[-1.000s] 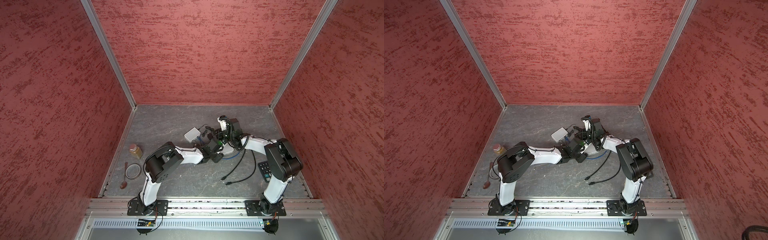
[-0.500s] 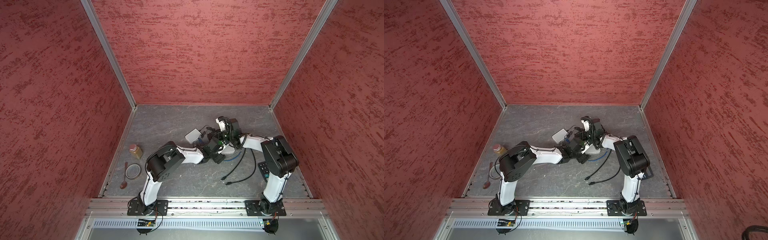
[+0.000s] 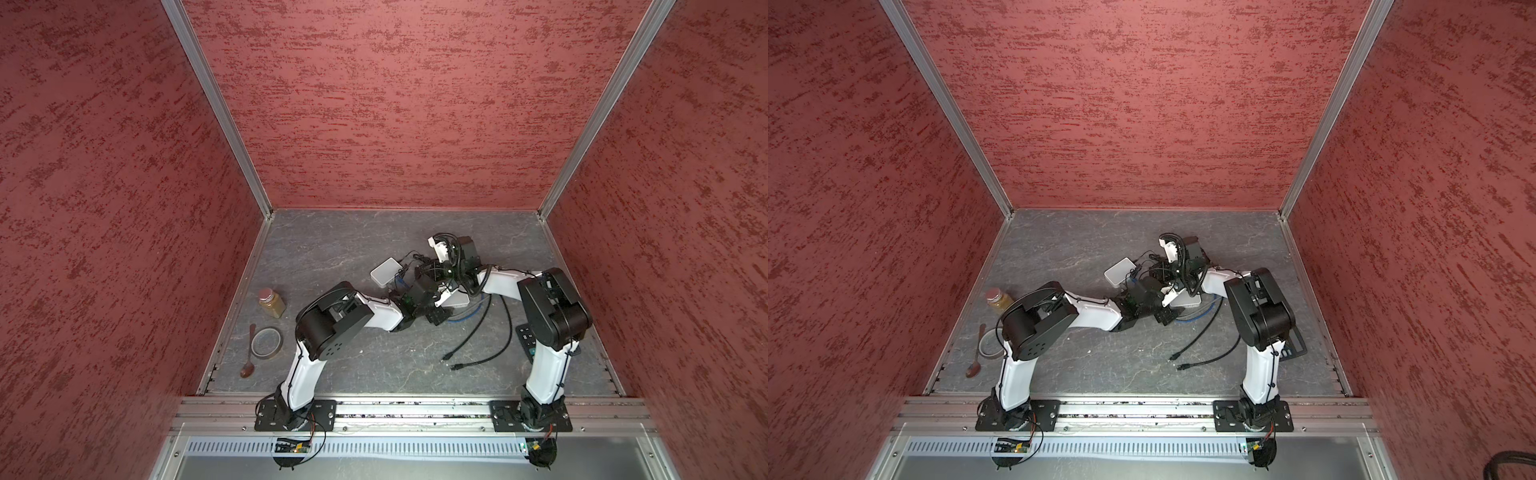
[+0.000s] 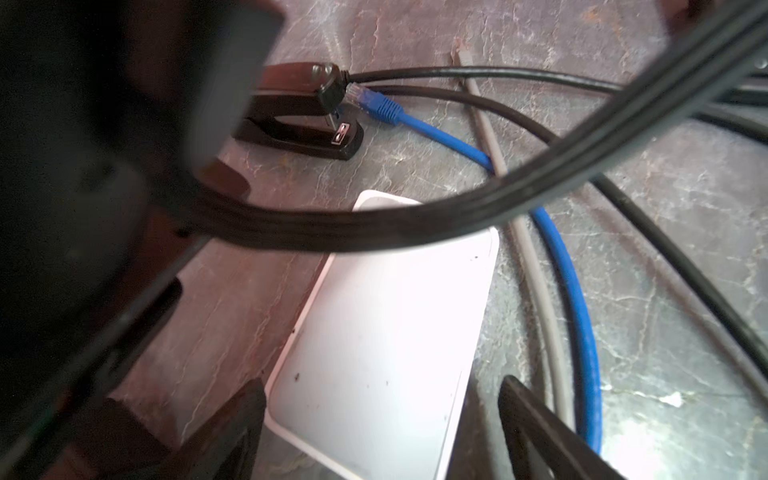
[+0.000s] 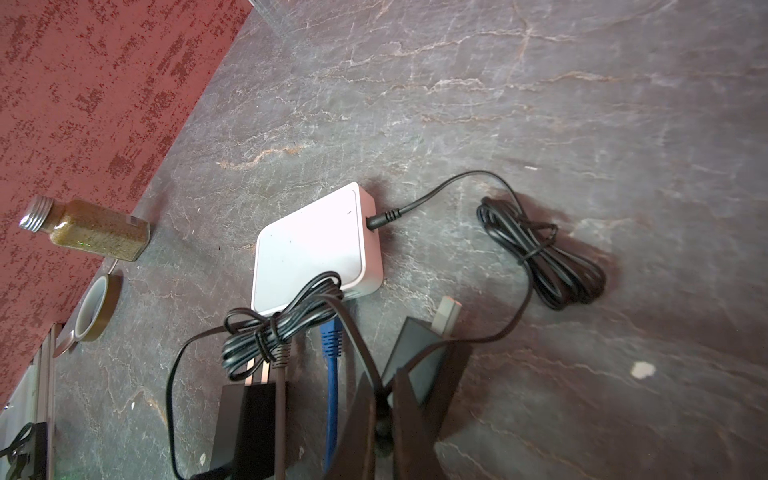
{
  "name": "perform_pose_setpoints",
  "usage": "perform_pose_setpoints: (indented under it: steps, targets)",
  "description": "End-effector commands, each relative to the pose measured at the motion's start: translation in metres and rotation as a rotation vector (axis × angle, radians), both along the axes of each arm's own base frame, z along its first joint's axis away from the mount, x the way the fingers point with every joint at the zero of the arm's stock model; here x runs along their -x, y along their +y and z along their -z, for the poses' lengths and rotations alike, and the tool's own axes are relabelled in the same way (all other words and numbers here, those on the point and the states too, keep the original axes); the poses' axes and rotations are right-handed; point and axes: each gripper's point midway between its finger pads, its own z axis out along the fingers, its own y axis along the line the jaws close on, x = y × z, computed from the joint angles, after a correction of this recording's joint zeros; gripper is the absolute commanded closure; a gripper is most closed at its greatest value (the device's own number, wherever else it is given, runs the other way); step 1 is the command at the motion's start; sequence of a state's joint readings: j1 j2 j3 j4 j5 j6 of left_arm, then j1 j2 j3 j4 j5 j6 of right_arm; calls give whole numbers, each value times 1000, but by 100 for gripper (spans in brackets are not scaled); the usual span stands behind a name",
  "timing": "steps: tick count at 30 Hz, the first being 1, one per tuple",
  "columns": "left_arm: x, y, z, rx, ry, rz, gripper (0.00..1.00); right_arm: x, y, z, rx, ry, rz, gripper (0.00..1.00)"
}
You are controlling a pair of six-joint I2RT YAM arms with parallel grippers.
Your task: Insert the plug into the switch port
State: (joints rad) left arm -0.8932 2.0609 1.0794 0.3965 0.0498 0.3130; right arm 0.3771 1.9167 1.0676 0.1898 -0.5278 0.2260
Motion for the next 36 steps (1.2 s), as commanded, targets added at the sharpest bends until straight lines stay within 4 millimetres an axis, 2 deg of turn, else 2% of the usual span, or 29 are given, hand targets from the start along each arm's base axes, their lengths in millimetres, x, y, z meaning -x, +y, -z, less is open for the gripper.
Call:
perform_pose_setpoints:
  steps: [1,19,22,27,29,36]
  targets:
    - [-1,-11,-4,3,11,79,12,2,5,1,-8,9,-40,100]
    - [-4,-8,32,-173,205,75,12,4,5,-2,-30,5,-61,100]
    - [-4,-7,35,-214,223,64,15,3,5,-3,-34,5,-61,100]
    - [-4,-3,38,-249,219,50,29,4,6,-5,-39,3,-63,100]
    - [-2,-3,39,-254,222,52,31,4,5,-6,-42,3,-62,100]
    - [2,-1,49,-306,230,60,24,5,5,-7,-48,4,-62,100]
